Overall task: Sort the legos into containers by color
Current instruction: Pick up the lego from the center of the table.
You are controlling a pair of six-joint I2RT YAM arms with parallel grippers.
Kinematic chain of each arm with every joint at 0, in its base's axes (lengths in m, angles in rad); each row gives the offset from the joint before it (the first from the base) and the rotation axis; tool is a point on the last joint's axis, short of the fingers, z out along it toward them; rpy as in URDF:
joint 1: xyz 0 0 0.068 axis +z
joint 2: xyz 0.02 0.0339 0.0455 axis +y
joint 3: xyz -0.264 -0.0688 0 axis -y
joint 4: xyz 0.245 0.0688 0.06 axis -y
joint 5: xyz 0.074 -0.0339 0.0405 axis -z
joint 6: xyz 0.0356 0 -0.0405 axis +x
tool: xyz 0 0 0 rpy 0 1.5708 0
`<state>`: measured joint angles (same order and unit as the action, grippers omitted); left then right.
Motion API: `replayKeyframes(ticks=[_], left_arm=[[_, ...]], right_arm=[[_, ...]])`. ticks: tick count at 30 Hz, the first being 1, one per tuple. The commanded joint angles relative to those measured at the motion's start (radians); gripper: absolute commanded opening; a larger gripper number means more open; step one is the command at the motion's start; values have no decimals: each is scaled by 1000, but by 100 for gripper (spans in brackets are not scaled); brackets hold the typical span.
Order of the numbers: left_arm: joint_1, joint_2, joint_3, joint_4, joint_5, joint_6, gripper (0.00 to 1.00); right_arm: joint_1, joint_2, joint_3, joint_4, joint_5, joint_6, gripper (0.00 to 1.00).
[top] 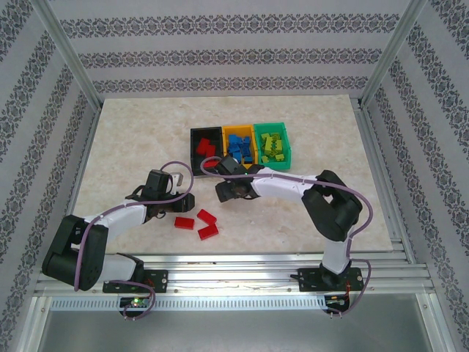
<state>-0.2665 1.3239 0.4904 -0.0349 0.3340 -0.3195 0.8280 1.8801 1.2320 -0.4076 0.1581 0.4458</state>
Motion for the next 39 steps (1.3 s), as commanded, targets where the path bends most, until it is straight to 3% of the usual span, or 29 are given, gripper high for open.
replayKeyframes(ticks=[1,14,20,33,39], left_arm=[[9,-9,14,30,14,-6,59],[10,-11,13,30,13,-5,59],[9,-11,14,29,13,-4,59],[10,-11,14,32,14,-5,59],[9,-9,14,32,19,-6,59]], right_arm=[[-10,53,36,-8,26,-8,78],[-47,125,80,0,17,-24,76],[-57,147,100,25,-42,-53,54],[-30,39,76,0,-30,-53,39],[-22,-23,59,3,-34,-42,24]])
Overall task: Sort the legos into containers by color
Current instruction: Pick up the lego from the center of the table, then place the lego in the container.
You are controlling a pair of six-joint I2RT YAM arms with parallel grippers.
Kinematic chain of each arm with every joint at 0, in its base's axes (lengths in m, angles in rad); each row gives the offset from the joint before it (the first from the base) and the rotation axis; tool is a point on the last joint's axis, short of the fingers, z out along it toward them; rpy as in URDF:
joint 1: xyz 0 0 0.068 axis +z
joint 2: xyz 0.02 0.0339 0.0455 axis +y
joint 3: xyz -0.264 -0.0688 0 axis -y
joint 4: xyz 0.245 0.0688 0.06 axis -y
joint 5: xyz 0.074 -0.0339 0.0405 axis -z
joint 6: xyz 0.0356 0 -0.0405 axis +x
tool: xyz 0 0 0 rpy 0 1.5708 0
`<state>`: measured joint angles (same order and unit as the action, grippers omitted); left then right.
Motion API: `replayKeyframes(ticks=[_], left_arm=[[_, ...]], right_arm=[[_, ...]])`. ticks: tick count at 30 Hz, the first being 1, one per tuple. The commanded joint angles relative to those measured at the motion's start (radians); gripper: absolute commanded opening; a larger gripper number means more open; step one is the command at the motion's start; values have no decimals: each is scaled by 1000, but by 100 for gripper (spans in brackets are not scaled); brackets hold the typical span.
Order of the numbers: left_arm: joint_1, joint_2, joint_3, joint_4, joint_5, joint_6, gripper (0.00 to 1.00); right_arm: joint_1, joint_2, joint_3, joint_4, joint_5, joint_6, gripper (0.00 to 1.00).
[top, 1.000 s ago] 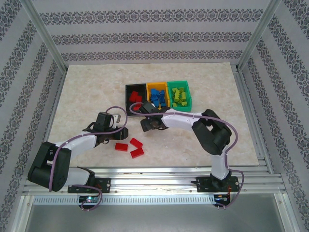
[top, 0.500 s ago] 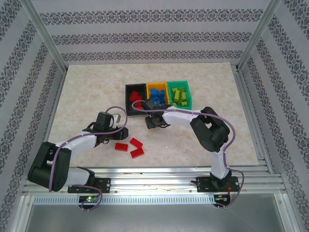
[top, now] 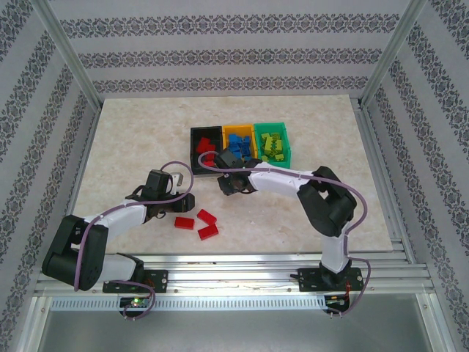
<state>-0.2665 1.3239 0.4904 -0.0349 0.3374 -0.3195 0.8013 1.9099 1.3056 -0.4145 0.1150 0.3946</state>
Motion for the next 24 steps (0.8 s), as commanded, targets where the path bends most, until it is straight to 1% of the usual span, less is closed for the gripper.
replayKeyframes(ticks=[1,3,8,13,17,22,24], left_arm=[[9,-9,14,32,15,-7,59],[10,-12,13,33,15,-7,59],[10,-15,13,30,14,-7,59],[9,-13,13,32,13,-6,59],[10,-11,15,31,17,-7,59],[10,-15,14,29,7,-6,59],[10,-17,12,29,3,-5,59]], right_arm=[[4,-60,-17,10,11,10,23],[3,-71,-22,11,11,12,20],[3,-89,-20,8,0,15,16],[4,-110,6,12,-35,14,16],[-2,-69,126,2,-73,-12,19],[-28,71,340,-18,-119,-29,22],[-45,142,428,-26,-130,-23,28]])
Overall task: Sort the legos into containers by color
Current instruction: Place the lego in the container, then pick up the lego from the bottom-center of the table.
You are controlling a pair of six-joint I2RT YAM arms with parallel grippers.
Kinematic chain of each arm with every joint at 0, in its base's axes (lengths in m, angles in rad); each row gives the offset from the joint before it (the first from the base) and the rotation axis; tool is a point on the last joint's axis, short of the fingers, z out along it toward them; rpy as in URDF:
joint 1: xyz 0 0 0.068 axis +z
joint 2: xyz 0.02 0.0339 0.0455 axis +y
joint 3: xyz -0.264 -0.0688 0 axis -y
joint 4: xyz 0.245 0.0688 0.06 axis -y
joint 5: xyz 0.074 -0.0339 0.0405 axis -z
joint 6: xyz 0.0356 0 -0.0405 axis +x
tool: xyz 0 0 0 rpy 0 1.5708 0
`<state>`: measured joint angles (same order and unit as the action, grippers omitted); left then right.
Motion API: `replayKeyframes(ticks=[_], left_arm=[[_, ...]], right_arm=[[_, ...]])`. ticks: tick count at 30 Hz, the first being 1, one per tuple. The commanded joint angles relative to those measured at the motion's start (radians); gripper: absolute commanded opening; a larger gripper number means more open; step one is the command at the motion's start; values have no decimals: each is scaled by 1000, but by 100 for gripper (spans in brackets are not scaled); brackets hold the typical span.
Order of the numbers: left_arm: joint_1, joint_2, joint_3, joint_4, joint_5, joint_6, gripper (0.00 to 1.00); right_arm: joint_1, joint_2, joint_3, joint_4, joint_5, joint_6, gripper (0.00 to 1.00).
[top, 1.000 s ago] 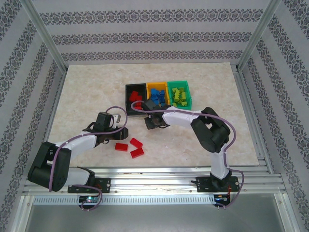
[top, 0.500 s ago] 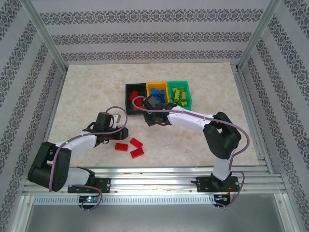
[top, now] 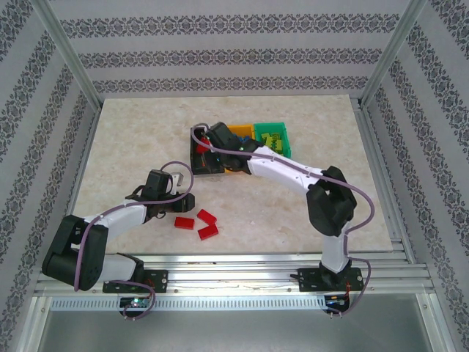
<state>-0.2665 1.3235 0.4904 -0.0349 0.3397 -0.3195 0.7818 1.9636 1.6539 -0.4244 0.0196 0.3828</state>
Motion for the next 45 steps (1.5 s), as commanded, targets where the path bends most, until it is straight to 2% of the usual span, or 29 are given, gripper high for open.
replayKeyframes(ticks=[1,2,3,6,8,9,14,18,28,35,45], left_arm=[[10,-16,11,30,0,-7,59],[10,-19,11,28,-3,-6,59],[10,-20,10,28,-4,-7,59],[10,-27,7,30,-6,-7,59],[11,-27,8,31,-8,-7,59],[10,-28,7,31,-7,-7,59],[10,-26,8,31,-3,-7,59],[10,-27,8,32,-2,-6,59],[9,-48,2,21,-33,-13,59],[12,-50,1,17,-50,-17,59],[19,-57,-2,10,-76,-30,59]], right_arm=[[-32,117,119,-22,-39,-10,29],[-40,151,158,-29,-46,-8,32],[-48,182,192,-40,-53,-5,41],[-64,236,257,-52,-83,4,50],[-66,248,272,-58,-118,9,61],[-66,241,266,-56,-125,11,62],[-56,155,155,-27,-108,4,63],[-36,39,1,3,-113,-6,63],[96,-140,-313,16,-123,-13,63],[194,-111,-368,-22,-113,-72,64],[250,-51,-352,-34,-90,-80,64]])
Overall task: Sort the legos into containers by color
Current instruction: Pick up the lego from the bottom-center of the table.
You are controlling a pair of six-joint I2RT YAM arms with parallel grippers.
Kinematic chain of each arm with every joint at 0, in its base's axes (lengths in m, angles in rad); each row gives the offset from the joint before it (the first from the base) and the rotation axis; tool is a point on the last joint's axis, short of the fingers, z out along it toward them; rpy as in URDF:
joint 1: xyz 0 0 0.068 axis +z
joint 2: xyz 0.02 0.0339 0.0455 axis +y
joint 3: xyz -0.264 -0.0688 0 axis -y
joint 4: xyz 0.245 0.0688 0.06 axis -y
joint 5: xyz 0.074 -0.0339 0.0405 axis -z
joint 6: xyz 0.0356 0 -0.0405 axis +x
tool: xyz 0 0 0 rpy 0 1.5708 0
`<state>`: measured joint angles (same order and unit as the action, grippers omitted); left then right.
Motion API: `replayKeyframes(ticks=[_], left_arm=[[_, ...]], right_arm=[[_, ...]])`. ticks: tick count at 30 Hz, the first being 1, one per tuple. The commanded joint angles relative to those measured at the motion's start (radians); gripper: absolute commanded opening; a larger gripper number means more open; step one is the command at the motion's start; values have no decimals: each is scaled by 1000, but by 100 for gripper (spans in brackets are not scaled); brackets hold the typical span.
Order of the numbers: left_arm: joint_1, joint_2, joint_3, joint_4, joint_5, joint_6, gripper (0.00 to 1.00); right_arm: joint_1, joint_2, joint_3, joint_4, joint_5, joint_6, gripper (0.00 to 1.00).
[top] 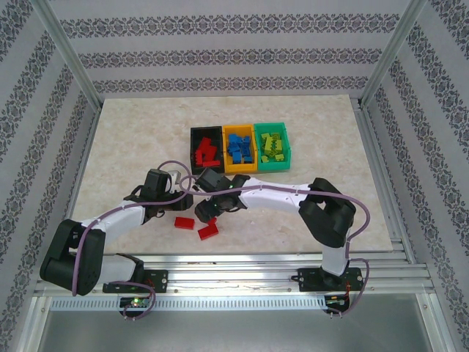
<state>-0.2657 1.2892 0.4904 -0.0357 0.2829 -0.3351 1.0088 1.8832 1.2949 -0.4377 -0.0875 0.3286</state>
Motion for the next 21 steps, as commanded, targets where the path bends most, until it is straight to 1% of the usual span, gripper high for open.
replayKeyframes(ticks=[1,8,14,18,21], left_arm=[[23,-22,-3,11,-19,-17,59],[53,-24,-10,18,2,-32,59],[73,-24,-20,31,29,-39,59],[75,-18,-21,37,39,-41,60],[76,-14,-18,39,44,-41,60]], right_arm=[[25,37,9,-23,20,-26,64],[42,75,10,-21,29,-19,63],[50,109,15,-32,81,-11,62],[48,122,12,-39,116,-4,56],[41,119,4,-33,118,5,45]])
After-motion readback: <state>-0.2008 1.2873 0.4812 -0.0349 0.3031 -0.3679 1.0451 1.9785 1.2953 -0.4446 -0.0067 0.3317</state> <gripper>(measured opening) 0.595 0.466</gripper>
